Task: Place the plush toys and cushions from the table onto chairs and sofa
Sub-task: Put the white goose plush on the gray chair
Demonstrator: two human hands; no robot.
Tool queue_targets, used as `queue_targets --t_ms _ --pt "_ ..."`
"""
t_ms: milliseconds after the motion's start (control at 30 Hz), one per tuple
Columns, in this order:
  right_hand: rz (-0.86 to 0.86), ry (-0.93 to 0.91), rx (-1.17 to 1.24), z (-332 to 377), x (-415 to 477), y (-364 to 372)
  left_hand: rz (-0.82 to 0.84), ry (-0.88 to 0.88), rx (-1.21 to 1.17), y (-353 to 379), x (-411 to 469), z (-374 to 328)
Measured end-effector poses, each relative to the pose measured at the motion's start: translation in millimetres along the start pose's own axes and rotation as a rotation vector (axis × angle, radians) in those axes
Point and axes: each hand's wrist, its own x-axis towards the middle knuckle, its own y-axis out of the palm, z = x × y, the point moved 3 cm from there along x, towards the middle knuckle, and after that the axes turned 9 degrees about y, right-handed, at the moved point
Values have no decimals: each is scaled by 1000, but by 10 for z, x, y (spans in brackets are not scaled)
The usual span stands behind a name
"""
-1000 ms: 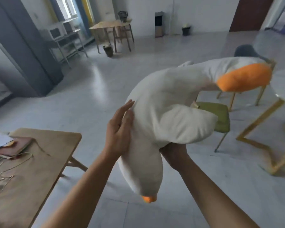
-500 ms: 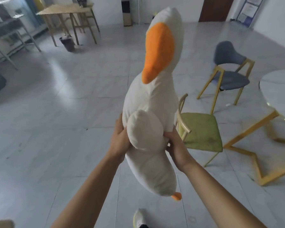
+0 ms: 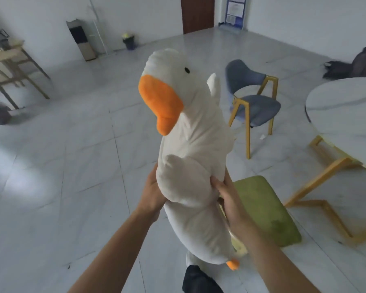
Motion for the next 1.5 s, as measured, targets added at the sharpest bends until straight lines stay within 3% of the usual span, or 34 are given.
queue_targets --t_ms 400,667,900,1000,1067,1200,1300,1500 --pt "-117 1 -11 1127 3228 158 57 -1 -77 -558 3484 -63" --pt "-358 -25 -29 1695 5070 -281 283 -17 -156 -134 5904 118" --pt "-746 -65 58 2341 5629 -1285 685 -61 -136 1058 7394 -74" --pt "-844 -75 24 2388 5852 -1896 818 5 -41 1760 7960 -57" --pt "-843 -70 -27 2385 6064 -2372 856 -2 -24 2252 8337 74" --pt "-864 16 -154 2415 6707 -3448 893 -245 -7 3231 9074 465" --pt "-765 152 -233 2468 7279 -4138 863 -447 8 3864 9490 665" --pt "-636 286 -282 2330 8308 -5163 750 -481 -1 4664 10284 1325"
